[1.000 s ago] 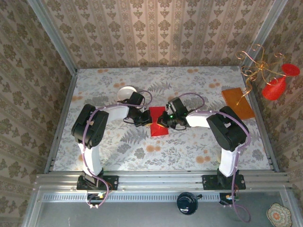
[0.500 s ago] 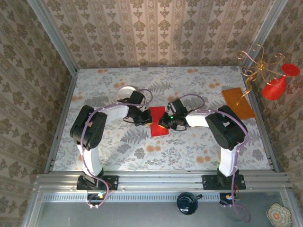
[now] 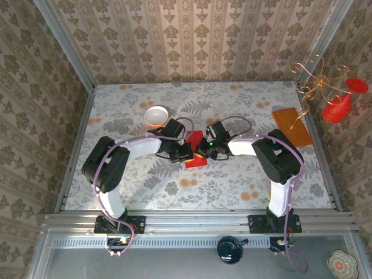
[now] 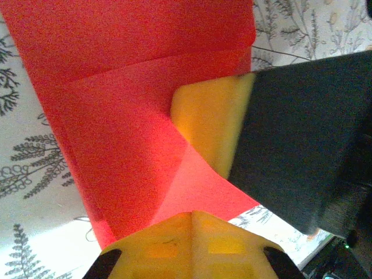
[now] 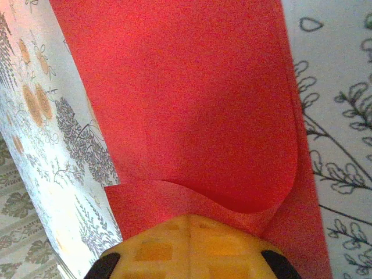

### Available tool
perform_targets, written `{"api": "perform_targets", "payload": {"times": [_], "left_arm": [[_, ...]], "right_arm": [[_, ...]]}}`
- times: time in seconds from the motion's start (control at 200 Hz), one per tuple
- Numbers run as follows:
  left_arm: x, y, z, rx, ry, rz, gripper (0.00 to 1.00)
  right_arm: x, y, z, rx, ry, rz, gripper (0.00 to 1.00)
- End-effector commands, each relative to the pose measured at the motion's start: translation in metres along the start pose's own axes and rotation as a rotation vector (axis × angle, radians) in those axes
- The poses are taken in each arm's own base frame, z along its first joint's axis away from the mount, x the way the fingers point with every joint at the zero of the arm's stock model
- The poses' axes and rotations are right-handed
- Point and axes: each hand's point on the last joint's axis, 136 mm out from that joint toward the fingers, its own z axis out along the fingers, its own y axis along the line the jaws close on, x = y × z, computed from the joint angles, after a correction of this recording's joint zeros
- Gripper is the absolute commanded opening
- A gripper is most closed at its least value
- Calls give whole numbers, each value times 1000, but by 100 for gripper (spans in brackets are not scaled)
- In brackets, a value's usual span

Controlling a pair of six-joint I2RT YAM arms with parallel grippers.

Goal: Fold a paper plane with a square sheet of paper (pick it up from the middle)
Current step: Fold the triangle a second time at the center of the table.

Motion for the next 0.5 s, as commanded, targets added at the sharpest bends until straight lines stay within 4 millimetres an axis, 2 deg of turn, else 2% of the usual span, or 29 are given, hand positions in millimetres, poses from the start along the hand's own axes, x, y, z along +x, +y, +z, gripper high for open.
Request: {"api": "perform_targets", "payload": {"times": [0.0,0.495], "left_arm": [[6,2,8,4,32,-24,7],[19,25,14,-87,81,-27,6]], "right_arm": [[23,-84,10,275,56,130,0],[23,-91,9,296,63,144,0]]}}
